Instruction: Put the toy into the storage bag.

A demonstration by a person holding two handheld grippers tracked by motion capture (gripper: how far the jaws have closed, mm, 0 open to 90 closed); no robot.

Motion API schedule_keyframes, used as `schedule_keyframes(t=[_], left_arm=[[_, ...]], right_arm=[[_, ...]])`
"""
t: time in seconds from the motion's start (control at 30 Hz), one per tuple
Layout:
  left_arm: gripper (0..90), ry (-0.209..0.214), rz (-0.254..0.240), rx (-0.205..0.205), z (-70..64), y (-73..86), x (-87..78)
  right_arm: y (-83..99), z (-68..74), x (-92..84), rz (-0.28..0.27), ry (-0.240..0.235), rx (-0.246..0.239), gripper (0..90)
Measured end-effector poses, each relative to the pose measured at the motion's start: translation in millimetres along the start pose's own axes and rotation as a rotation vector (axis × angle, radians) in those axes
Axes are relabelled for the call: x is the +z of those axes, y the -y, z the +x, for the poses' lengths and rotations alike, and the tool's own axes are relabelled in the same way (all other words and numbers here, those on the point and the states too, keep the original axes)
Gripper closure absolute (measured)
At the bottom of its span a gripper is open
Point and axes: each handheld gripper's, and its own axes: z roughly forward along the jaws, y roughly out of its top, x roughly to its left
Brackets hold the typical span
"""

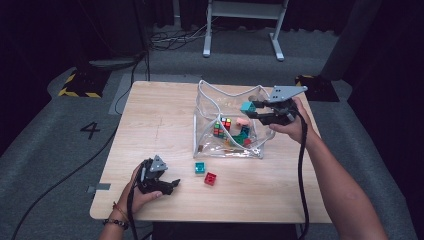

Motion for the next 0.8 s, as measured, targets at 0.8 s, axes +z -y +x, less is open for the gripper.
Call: schedule_keyframes(t=[0.8], left_arm=[[15.6, 0.000, 0.000, 0.000, 0.0, 0.0, 0.0]], right_arm=[[5.2, -5.0, 44.9, 0.333, -0.071, -0.081, 59.4]])
